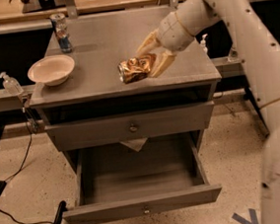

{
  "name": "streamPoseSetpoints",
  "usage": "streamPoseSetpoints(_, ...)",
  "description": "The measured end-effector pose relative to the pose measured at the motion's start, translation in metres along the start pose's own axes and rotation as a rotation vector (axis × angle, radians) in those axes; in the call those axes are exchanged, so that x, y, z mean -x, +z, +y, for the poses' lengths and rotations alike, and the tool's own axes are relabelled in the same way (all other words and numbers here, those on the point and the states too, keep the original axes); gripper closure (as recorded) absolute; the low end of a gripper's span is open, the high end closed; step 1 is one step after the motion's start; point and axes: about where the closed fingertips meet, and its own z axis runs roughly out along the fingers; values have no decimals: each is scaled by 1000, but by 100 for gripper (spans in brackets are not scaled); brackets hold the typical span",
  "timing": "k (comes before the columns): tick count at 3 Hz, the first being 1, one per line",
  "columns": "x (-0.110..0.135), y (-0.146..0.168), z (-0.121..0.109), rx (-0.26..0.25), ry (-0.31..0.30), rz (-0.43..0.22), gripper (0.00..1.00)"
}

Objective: Pick orange can from middle drawer and place on counter

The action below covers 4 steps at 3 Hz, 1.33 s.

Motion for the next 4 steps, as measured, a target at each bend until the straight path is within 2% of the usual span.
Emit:
streamPoseSetpoints(1,-11,37,-47,-15,110,8,100)
streamPoseSetpoints(2,-27,57,-70,-52,240,15,100)
streamPoseSetpoints(4,-26,62,-77,-70,244,9,59)
